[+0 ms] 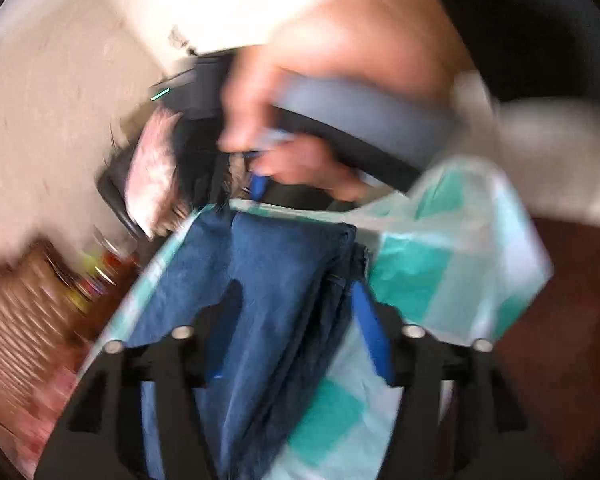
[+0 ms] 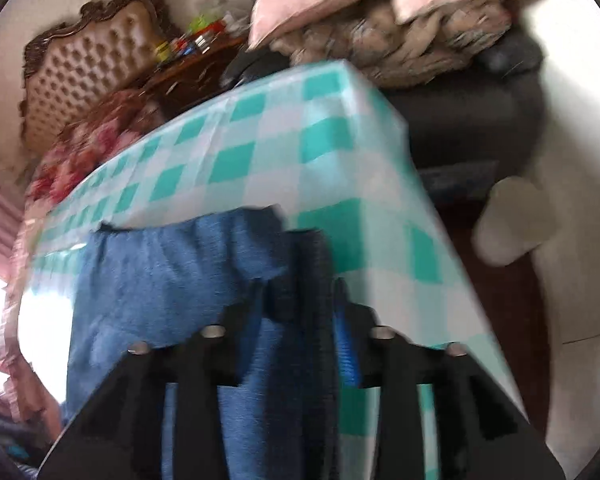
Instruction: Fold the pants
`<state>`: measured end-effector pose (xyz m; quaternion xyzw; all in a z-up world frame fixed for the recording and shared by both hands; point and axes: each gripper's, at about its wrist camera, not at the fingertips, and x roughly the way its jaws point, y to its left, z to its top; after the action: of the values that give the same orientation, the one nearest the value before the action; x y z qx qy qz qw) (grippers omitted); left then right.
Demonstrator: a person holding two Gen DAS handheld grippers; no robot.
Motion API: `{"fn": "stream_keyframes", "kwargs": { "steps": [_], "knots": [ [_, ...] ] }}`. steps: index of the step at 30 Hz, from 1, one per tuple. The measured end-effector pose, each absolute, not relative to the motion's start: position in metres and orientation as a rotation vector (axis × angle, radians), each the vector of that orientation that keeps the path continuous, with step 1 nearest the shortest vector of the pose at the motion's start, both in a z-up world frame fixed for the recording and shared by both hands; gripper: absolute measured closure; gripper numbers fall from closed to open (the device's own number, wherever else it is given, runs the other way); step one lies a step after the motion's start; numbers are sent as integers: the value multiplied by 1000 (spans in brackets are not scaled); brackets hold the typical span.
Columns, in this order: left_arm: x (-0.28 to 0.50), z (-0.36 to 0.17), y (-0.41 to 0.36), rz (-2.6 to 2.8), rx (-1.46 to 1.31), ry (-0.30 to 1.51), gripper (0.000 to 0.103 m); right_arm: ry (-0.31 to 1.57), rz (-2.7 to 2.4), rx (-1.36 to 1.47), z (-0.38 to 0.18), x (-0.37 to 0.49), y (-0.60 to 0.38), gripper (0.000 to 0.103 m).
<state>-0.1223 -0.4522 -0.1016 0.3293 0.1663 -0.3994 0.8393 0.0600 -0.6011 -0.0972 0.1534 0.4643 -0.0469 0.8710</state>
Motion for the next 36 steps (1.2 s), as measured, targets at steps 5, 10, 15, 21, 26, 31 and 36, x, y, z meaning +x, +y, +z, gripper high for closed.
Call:
{"fn": "stream_keyframes", "kwargs": {
  "steps": [5, 10, 15, 21, 26, 31, 36],
  "knots": [
    [-24, -41, -369, -765, 239, 540, 54, 779, -287, 184, -63, 17, -573, 64],
    [92, -43, -382, -865, 84, 721, 67, 705, -403, 119, -71, -12, -520, 59],
    [119, -77, -460, -980, 192, 883, 78, 813, -465, 111, -125, -8, -507, 59],
    [124, -99, -486, -918, 290, 912, 77, 821, -476, 128, -139, -10, -511, 58],
    [105, -62, -415, -811, 134, 824, 68, 812, -481, 121, -140, -13, -509, 57],
    [69, -91, -362, -672, 145, 859, 64, 817, -469, 147, -141, -13, -513, 56],
    [57, -129, -358, -641, 225, 925, 64, 816, -471, 130, -141, -12, -510, 56]
  ]
}}
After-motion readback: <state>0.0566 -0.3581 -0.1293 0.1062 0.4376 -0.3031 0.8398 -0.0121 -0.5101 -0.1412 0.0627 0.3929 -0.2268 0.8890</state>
